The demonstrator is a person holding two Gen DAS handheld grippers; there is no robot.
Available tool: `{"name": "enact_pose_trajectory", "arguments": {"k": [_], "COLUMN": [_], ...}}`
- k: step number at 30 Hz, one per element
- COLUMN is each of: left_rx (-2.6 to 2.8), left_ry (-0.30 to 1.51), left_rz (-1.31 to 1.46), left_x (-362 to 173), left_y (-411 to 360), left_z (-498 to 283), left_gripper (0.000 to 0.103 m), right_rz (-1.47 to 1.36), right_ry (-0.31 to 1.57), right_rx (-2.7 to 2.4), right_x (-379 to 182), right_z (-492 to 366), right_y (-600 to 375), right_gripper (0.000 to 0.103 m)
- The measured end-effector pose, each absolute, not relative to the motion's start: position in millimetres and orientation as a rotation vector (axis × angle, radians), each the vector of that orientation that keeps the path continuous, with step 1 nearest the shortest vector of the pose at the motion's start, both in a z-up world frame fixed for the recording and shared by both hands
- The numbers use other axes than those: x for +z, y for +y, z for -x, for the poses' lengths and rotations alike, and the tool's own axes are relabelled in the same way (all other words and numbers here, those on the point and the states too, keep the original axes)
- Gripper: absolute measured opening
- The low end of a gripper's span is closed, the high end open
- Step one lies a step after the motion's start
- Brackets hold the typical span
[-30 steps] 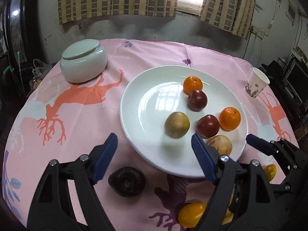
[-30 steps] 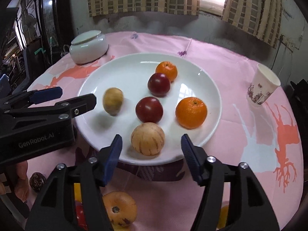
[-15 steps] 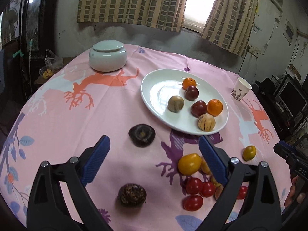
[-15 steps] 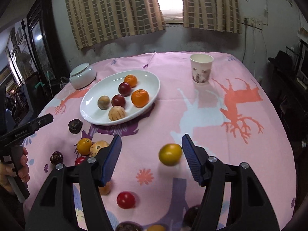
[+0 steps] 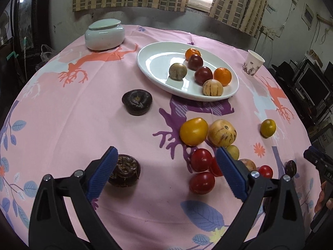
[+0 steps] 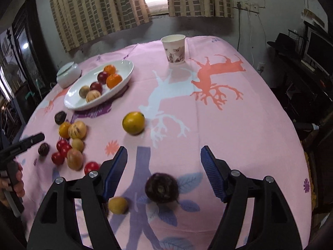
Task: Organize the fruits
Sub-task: 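Grasp a dark passion fruit with each gripper and lift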
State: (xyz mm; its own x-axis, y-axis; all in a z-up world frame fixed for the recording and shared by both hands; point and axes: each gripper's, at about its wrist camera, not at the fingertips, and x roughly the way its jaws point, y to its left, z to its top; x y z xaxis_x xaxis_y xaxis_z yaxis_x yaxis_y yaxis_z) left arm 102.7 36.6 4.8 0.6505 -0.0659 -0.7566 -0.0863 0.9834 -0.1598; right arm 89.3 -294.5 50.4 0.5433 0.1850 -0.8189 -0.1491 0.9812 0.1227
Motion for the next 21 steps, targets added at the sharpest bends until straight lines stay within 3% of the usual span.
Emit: {"name": "enact_pose_trajectory", "arguments": {"k": [11, 15, 17, 21], "left_rx": [0.02, 0.038, 0.051, 0.077], "left_ry": [0.87, 0.884, 0.907, 0.922], "left_rz": [0.139, 0.115, 0.1, 0.123], "left_x": [3, -3, -10, -19], "left_y": [44, 58, 65, 79], "left_z": [-90, -78, -74, -71], "left_gripper": [0.097, 0.098, 0.098, 0.098], "right_rz": [0.07, 0.101, 0.149, 0.146], "right_ry": [1.048, 1.076, 1.054, 1.046], "right_rx": [0.2, 0.199, 0.214, 0.223], "right_x": [12, -2, -2, 0], "right_z": [-74, -76, -73, -72], "right_y": [-289, -285, -277, -276], "right_gripper": [0.072, 0.061, 0.045, 0.044]}}
